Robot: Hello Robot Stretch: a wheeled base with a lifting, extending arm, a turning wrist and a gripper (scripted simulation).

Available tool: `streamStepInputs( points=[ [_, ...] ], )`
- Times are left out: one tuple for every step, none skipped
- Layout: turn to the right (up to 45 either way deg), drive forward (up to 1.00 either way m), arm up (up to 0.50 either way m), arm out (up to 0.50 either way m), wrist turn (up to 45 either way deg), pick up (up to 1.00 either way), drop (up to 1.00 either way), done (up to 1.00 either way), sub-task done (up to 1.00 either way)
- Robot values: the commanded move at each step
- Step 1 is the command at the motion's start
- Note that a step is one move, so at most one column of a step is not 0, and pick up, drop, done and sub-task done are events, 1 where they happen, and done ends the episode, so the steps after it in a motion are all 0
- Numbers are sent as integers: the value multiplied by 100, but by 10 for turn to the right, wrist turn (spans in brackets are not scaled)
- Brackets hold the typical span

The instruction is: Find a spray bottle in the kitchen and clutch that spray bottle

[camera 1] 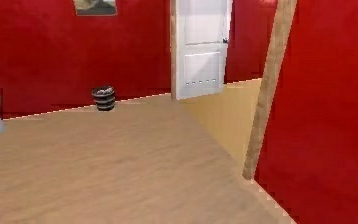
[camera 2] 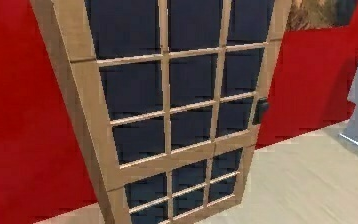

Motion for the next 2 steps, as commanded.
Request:
streamStepInputs(
  points=[
    [0,30,0,0,0,0,0,0,0],
    [0,100,0,0,0,0,0,0,0]
  ],
)
